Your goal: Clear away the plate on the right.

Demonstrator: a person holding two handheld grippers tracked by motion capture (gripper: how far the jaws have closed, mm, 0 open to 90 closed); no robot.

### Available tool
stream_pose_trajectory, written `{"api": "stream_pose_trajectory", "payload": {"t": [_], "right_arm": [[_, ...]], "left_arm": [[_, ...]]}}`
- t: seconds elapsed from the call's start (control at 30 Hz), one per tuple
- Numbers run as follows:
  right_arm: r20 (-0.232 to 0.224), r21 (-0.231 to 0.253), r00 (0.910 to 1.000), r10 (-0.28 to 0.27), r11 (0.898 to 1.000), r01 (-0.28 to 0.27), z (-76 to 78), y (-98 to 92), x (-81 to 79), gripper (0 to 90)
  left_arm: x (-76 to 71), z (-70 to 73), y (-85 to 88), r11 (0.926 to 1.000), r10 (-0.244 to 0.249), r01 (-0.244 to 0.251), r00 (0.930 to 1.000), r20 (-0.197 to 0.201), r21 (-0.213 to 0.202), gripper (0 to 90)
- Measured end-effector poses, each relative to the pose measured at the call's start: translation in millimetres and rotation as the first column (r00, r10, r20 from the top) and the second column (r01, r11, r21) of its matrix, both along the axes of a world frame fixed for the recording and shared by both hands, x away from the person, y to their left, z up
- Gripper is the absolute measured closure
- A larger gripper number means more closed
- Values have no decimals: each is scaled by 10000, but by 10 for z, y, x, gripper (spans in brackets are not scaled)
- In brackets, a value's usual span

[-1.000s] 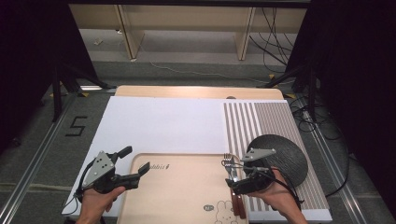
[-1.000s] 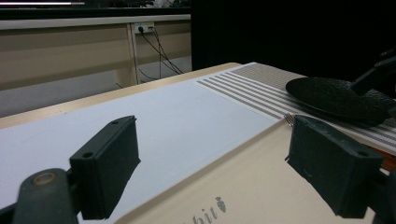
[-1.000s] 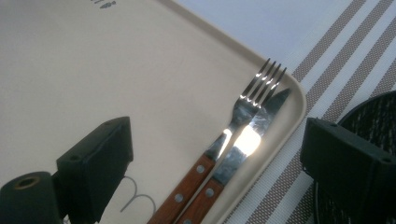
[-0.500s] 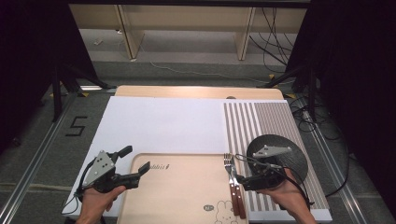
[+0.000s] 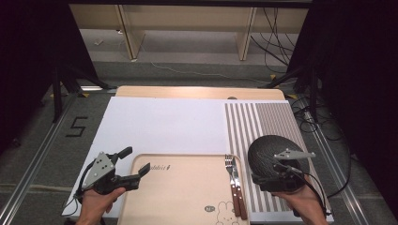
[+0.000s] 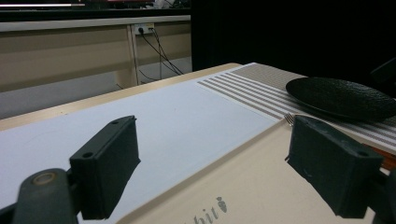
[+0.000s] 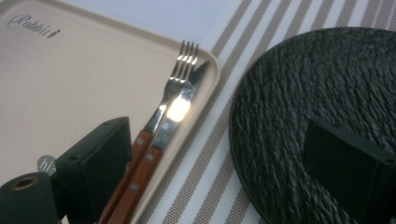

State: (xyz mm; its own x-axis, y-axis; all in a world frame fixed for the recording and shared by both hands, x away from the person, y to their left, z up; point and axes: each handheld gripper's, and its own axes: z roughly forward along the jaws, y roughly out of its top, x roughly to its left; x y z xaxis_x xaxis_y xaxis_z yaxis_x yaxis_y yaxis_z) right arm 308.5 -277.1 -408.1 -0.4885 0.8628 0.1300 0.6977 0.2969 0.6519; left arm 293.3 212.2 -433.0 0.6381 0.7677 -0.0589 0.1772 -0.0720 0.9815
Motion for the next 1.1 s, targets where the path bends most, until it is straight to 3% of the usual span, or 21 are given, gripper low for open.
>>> {"api": "stream_pose_trajectory", "payload": {"t": [0.17, 0.2, 0.27, 0.3, 0.43, 0.5, 0.57, 0.6, 0.77, 0.87, 0.9, 0.97, 1.1], "right_arm": [[-191, 5, 9989, -433, 9991, 433, -23, -96, -24, 97], [-340, 244, 9975, -625, 9977, 634, -25, -97, -43, 97], [-605, 250, 9944, -869, 9958, 885, -14, -111, -64, 98], [-273, 133, 9976, -644, 9978, 647, -31, -144, -44, 98], [-526, 464, 9929, -1071, 9929, 1096, -34, -180, -72, 100], [-605, 244, 9939, -923, 9953, 939, -27, -225, -73, 102], [-491, 448, 9930, -1074, 9930, 1096, -47, -243, -70, 102], [-423, 239, 9927, -1131, 9932, 1141, -55, -259, -68, 102], [-546, 687, 9887, -1394, 9873, 1430, -85, -320, -82, 103], [-581, 679, 9879, -1438, 9867, 1476, -98, -355, -90, 103], [-556, 936, 9876, -1466, 9840, 1513, -109, -358, -91, 103], [-701, 756, 9857, -1534, 9845, 1586, -104, -385, -105, 103], [-882, 1369, 9787, -1852, 9710, 1961, -138, -423, -121, 103]], "left_arm": [[2, 2, -4, 10000, -13, 13, 10000, -5, -13, 158], [2, 2, -5, 10000, -26, 26, 10000, 0, -10, 158], [-1, 2, -6, 10000, -38, 38, 10000, 5, 15, 158], [-2, 3, -5, 10000, -32, 32, 10000, 5, 18, 158], [-2, 2, -2, 10000, -35, 35, 10000, 18, 11, 158], [3, 0, 0, 10000, -69, 69, 10000, 46, -56, 158], [3, 0, -1, 10000, -79, 79, 10000, 52, -51, 158], [2, 0, -4, 10000, -83, 83, 9999, 59, -52, 158], [-1, 2, -4, 10000, -37, 37, 10000, 19, 5, 158], [-2, 4, -3, 10000, -33, 33, 10000, 25, 8, 158], [-1, 4, -4, 10000, -31, 31, 10000, 22, 2, 158], [-2, 2, -5, 10000, -48, 48, 10000, 8, 37, 158], [-2, 3, -5, 10000, -46, 46, 10000, 13, 19, 158]]}}
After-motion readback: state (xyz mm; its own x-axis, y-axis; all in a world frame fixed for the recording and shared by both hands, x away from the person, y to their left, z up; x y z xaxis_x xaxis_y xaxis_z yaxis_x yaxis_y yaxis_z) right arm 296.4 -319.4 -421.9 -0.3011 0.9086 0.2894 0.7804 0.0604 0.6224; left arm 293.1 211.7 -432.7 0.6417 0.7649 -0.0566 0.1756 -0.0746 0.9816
